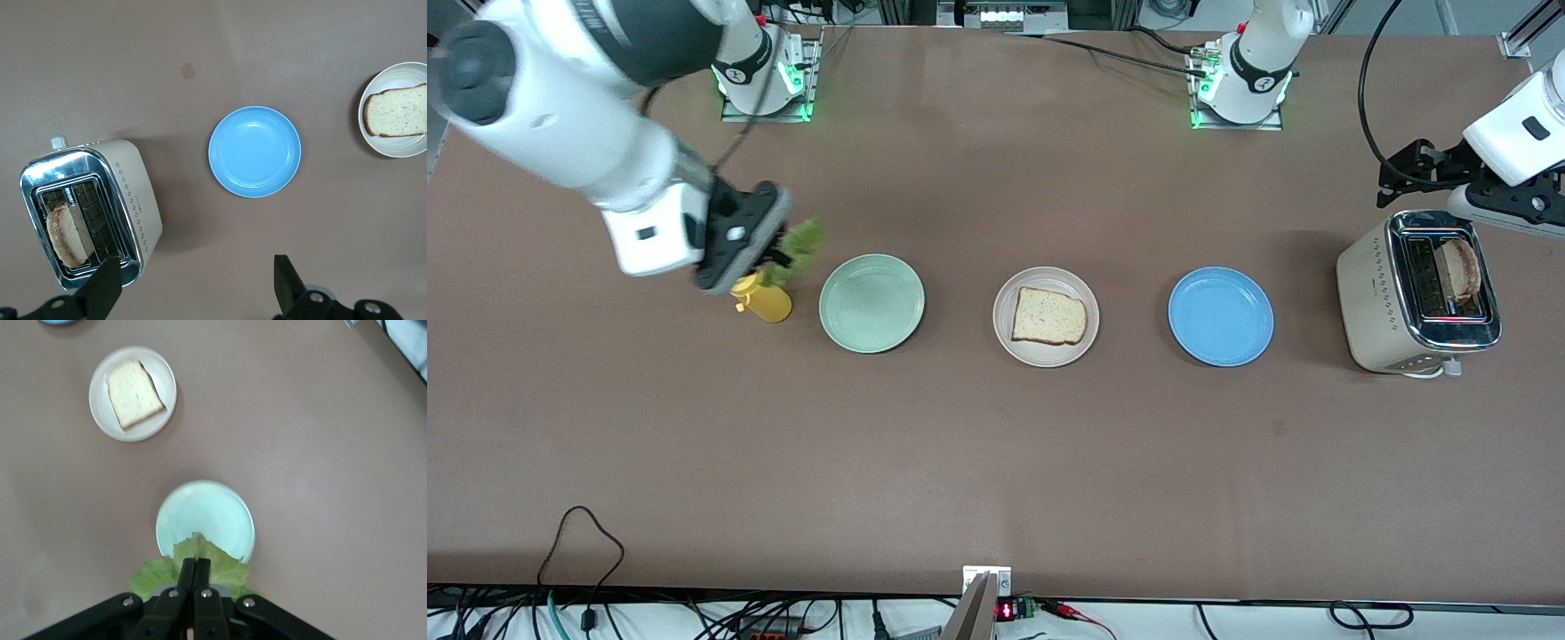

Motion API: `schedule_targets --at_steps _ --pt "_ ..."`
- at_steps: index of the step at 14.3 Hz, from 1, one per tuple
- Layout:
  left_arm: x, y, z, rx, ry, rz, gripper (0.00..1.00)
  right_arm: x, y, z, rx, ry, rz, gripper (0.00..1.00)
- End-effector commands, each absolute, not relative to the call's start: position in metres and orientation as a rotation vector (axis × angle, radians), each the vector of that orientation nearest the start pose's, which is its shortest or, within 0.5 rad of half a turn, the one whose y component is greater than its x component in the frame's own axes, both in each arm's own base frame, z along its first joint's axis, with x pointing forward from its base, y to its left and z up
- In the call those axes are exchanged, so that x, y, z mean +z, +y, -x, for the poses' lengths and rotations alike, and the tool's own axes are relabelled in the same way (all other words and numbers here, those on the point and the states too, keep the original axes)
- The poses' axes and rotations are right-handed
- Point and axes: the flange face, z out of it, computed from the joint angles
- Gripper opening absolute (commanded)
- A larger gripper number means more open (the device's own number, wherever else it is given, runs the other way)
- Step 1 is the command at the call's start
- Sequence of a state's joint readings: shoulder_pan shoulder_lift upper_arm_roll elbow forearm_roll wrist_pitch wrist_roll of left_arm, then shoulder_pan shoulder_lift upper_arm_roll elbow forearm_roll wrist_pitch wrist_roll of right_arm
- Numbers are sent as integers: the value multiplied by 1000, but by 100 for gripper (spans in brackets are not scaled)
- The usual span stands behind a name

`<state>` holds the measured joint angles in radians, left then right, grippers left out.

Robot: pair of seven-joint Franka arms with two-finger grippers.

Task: Make sandwich in beige plate with both arms
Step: 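Lift the lettuce leaf and carry it toward the beige plate, then lower the lettuce onto the bread and open the right gripper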

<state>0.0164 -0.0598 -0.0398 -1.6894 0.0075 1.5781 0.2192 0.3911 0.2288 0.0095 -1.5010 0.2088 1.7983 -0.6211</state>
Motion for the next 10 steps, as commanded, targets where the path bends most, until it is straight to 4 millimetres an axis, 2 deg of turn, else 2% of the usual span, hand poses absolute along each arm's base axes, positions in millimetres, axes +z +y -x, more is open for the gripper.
schedule_targets --at_steps 1,5,7,10 --pt "610 -12 -531 83 372 3093 100 514 340 -576 -198 -1371 2585 0" --pt "609 -12 -531 85 372 3093 100 447 424 -573 -357 -1368 2562 0" --pt "610 -12 -531 83 372 3093 100 415 454 -570 -446 -1386 2537 0" --pt "610 -12 -531 83 370 3093 100 379 487 -558 -496 -1391 2515 0"
